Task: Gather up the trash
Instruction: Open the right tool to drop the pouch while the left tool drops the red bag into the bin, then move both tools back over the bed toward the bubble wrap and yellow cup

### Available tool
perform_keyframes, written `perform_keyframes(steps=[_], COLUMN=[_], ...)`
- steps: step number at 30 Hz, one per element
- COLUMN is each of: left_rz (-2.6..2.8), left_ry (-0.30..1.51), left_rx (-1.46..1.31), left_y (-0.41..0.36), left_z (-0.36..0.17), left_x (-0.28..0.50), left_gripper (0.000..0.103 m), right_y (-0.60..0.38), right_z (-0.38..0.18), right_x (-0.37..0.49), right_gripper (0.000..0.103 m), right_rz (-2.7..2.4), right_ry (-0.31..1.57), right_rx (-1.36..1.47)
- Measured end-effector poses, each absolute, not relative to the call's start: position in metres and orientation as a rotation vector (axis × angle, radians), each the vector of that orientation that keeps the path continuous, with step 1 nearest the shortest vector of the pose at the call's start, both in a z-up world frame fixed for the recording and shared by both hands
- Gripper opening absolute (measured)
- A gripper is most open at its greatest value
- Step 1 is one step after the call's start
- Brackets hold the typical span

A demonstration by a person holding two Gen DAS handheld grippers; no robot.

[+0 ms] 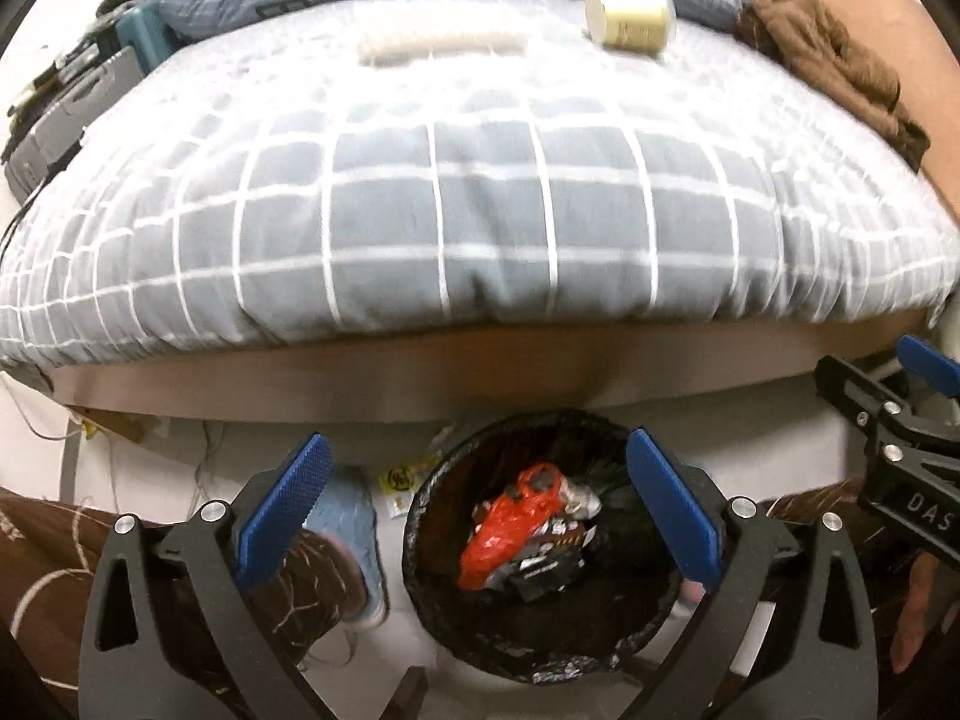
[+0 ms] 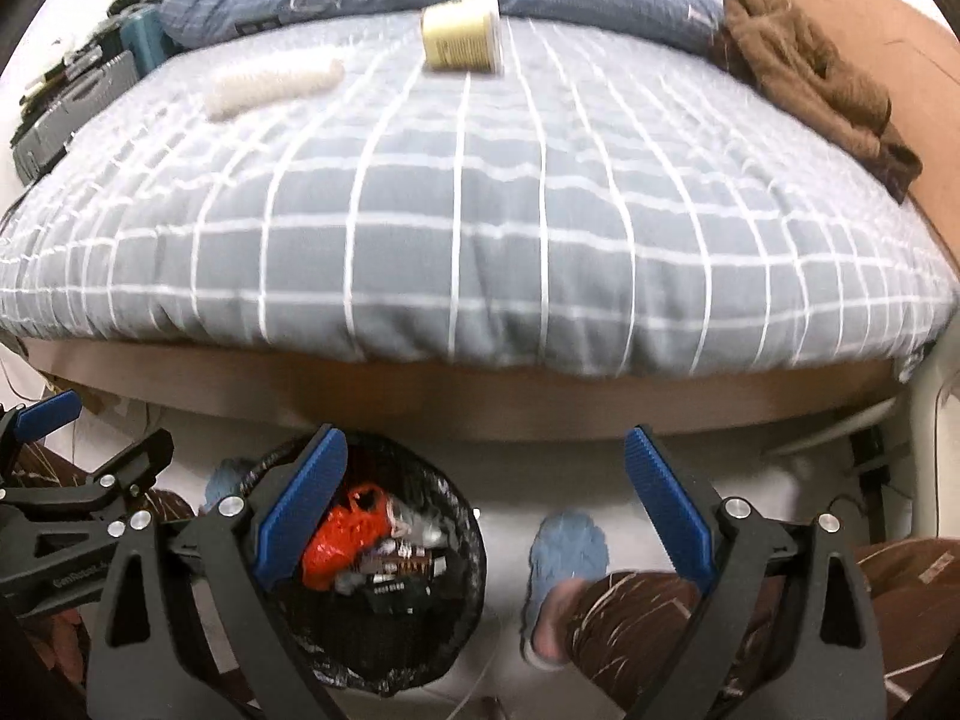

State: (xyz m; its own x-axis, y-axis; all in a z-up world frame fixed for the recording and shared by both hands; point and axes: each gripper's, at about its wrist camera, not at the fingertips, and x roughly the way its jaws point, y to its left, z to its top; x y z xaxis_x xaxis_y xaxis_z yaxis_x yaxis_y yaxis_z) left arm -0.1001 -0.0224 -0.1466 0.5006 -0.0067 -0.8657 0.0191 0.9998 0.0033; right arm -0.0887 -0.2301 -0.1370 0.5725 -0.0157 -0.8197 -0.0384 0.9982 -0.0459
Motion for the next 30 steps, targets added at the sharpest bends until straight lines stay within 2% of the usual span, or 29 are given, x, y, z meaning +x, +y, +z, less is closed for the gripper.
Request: perform_keyframes(steps=[16, 30], left_rz=[-0.019, 0.026], left_ry=[0.867, 0.778], left_rx=[-0.026, -0.067], left_y=[-0.013, 0.004], left_z=[-0.079, -0.048], left_x=[-0.088, -0.035], left_gripper=[0.097, 0.097], right_y=[-0.22, -0.216], right_z=[-0.076, -0.047], right_x=[-0.075, -0.028], right_gripper=[0.09, 0.09], right_rz=[0.049, 0.04], right_ry=[0.741, 0.656], right_rx=[-0.086, -0.073])
